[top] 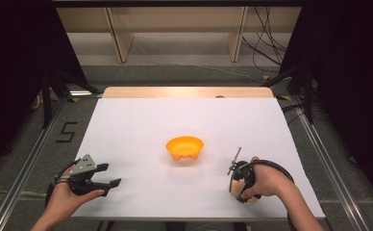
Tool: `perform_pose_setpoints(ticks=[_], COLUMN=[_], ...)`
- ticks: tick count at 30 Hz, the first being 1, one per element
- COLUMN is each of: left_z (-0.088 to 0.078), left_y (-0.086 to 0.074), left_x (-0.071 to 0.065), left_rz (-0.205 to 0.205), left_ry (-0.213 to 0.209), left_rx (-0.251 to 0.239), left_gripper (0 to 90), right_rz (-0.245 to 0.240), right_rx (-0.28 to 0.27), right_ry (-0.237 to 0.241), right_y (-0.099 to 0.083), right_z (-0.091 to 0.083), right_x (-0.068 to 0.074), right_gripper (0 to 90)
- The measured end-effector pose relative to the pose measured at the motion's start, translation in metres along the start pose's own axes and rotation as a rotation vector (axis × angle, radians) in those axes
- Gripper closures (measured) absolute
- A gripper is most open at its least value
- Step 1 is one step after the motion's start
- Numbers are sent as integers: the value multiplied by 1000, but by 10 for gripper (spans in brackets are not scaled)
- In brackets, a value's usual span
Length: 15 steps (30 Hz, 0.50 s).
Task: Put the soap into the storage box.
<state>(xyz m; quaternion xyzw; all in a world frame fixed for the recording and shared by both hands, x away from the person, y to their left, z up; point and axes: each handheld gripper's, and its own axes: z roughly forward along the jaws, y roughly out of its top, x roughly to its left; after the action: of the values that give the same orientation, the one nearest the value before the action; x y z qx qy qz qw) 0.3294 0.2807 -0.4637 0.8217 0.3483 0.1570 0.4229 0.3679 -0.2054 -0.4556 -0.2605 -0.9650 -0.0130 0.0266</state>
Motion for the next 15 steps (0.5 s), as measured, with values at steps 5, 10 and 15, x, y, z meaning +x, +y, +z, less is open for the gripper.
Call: perform_pose_setpoints(ticks=[5, 10, 15], left_z=[0, 0, 0], left_y=[0, 0, 0], left_x=[0, -1, 0], left_rz=[-1, -12, 3], left_ry=[0, 2, 5], left_rx=[-1, 0, -7], left_gripper=[227, 228, 228], right_rz=[1, -13, -16], right_rx=[6, 6, -3], right_ry=[-11, -16, -12], right_y=[2, 1, 0], right_z=[0, -1, -1], right_x=[3, 4, 4], right_gripper=[334, 336, 336])
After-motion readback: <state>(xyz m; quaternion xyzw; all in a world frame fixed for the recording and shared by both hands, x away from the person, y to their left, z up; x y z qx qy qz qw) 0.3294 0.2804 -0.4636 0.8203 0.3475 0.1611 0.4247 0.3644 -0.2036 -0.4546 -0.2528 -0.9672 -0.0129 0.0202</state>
